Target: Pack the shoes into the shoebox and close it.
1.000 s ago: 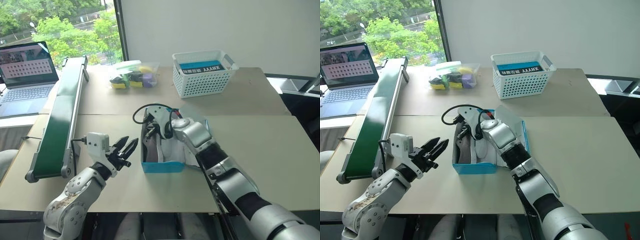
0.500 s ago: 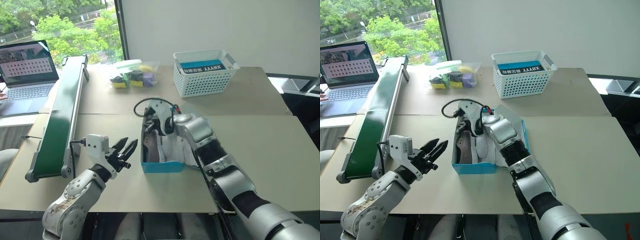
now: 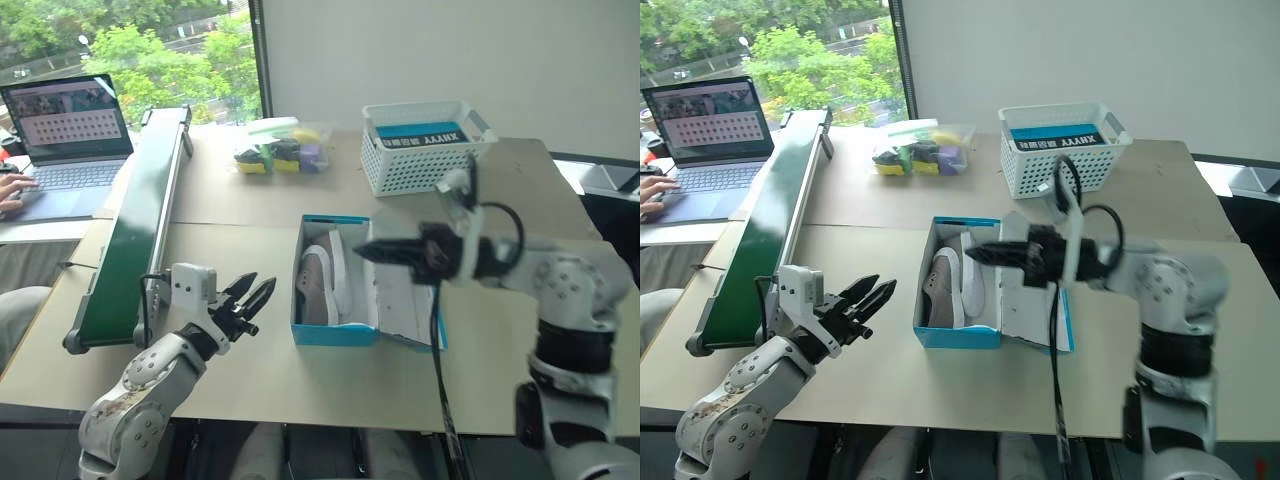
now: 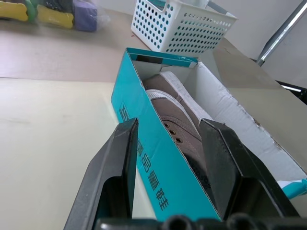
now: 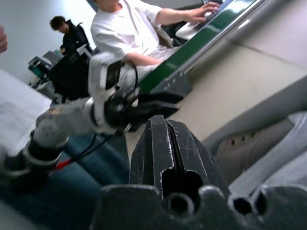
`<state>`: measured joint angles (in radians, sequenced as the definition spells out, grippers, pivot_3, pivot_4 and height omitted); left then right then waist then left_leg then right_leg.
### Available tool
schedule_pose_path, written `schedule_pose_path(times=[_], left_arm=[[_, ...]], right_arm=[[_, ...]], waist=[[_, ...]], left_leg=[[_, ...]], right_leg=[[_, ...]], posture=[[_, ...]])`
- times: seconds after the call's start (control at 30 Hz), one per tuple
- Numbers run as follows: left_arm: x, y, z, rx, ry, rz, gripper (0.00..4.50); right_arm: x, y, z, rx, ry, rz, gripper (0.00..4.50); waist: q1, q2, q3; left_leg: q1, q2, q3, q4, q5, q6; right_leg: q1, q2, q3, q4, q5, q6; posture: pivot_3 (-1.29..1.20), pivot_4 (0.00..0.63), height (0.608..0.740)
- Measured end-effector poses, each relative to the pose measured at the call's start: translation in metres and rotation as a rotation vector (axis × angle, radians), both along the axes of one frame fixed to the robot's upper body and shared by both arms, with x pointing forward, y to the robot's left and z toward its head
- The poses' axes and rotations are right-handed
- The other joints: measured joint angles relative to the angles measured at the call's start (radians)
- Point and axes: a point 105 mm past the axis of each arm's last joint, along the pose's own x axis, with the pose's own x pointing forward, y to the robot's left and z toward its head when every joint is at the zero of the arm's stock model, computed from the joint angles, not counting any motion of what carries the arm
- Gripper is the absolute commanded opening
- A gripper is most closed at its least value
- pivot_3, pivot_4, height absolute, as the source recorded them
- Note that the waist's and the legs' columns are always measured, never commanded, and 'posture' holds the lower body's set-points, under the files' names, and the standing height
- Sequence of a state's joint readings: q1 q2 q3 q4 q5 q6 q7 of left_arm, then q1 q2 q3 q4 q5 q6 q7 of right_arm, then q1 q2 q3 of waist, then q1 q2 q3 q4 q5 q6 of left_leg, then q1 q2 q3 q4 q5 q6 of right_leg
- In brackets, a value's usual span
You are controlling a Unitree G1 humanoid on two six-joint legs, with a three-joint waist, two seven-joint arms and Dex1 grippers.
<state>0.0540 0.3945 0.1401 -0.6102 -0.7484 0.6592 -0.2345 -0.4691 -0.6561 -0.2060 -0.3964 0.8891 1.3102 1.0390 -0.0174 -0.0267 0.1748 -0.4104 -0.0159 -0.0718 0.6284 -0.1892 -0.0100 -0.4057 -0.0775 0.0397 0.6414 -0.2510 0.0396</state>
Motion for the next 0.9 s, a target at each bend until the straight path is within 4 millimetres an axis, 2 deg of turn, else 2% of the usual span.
schedule_pose_path(times=[0.03, 0.07, 0.13, 0.2, 0.23, 0.37, 0.47, 0.5, 0.7, 0.9], left_arm=[[0.001, -0.002, 0.001, -0.002, -0.005, -0.010, 2.13], [0.002, -0.003, 0.002, -0.003, -0.009, -0.021, 2.13], [0.003, -0.005, 0.002, -0.004, -0.008, -0.035, 2.13], [0.004, -0.008, 0.002, -0.005, -0.010, -0.054, 2.13], [0.004, -0.009, 0.003, -0.006, -0.011, -0.060, 2.13], [0.005, -0.009, 0.002, -0.002, -0.007, -0.071, 2.13], [0.005, -0.011, 0.001, 0.004, 0.004, -0.088, 2.13], [0.004, -0.011, 0.001, 0.006, 0.004, -0.091, 2.13], [0.008, -0.011, 0.001, 0.015, 0.012, -0.115, 2.13], [0.009, -0.014, -0.001, 0.020, 0.028, -0.147, 2.13]], right_arm=[[-0.011, -0.004, -0.010, -0.060, 0.007, 0.023, 0.02], [-0.029, -0.006, -0.031, -0.179, 0.030, 0.064, 0.02], [-0.048, -0.006, -0.063, -0.329, 0.066, 0.120, 0.02], [-0.061, -0.007, -0.097, -0.448, 0.109, 0.141, 0.02], [-0.063, -0.007, -0.108, -0.482, 0.115, 0.139, 0.02], [-0.036, -0.012, -0.135, -0.603, 0.054, -0.049, 0.02], [0.001, -0.019, -0.153, -0.674, 0.009, -0.308, 0.02], [0.006, -0.021, -0.155, -0.676, 0.006, -0.359, 0.02], [0.018, -0.025, -0.159, -0.554, 0.051, -0.696, 0.02], [0.027, -0.046, -0.167, -0.341, 0.184, -1.078, 0.02]], waist=[[-0.001, 0.000, 0.000], [-0.004, 0.000, 0.000], [-0.005, 0.000, 0.000], [-0.003, -0.001, 0.000], [-0.002, -0.001, 0.000], [0.001, -0.004, 0.000], [0.005, -0.006, 0.000], [0.006, -0.006, 0.000], [0.006, -0.010, -0.002], [0.006, -0.010, -0.002]], left_leg=[[0.001, 0.000, 0.001, 0.000, 0.000, 0.000], [0.002, 0.001, 0.001, 0.000, 0.000, 0.000], [0.003, 0.002, 0.002, 0.000, 0.000, 0.000], [0.003, 0.002, 0.003, 0.002, 0.000, 0.000], [0.002, 0.002, 0.004, 0.003, 0.000, 0.000], [0.002, 0.002, 0.004, 0.005, 0.000, -0.001], [0.001, 0.001, 0.003, 0.004, 0.000, -0.001], [0.000, 0.001, 0.003, 0.004, 0.000, -0.001], [0.003, 0.002, 0.002, 0.004, 0.000, -0.001], [0.007, 0.004, 0.002, 0.004, 0.000, -0.001]], right_leg=[[0.000, 0.000, 0.001, 0.000, -0.001, 0.001], [0.001, 0.000, 0.001, 0.000, -0.005, 0.006], [0.002, 0.001, 0.001, -0.001, -0.005, 0.007], [0.002, 0.000, 0.001, -0.001, -0.006, 0.007], [0.002, 0.000, 0.002, -0.001, -0.005, 0.007], [0.002, 0.001, 0.003, 0.000, -0.005, 0.008], [0.001, 0.000, 0.003, 0.000, -0.004, 0.006], [0.001, 0.000, 0.003, 0.000, -0.002, 0.003], [0.004, 0.001, 0.002, -0.001, -0.003, 0.005], [0.008, 0.000, 0.003, -0.001, -0.004, 0.008]], posture=[[0.00, 0.150, 0.738], [0.00, 0.150, 0.738], [0.00, 0.150, 0.738], [0.00, 0.150, 0.738], [0.00, 0.150, 0.738], [0.00, 0.150, 0.738], [0.00, 0.150, 0.738], [0.00, 0.150, 0.738], [0.00, 0.150, 0.738], [0.00, 0.150, 0.738]])
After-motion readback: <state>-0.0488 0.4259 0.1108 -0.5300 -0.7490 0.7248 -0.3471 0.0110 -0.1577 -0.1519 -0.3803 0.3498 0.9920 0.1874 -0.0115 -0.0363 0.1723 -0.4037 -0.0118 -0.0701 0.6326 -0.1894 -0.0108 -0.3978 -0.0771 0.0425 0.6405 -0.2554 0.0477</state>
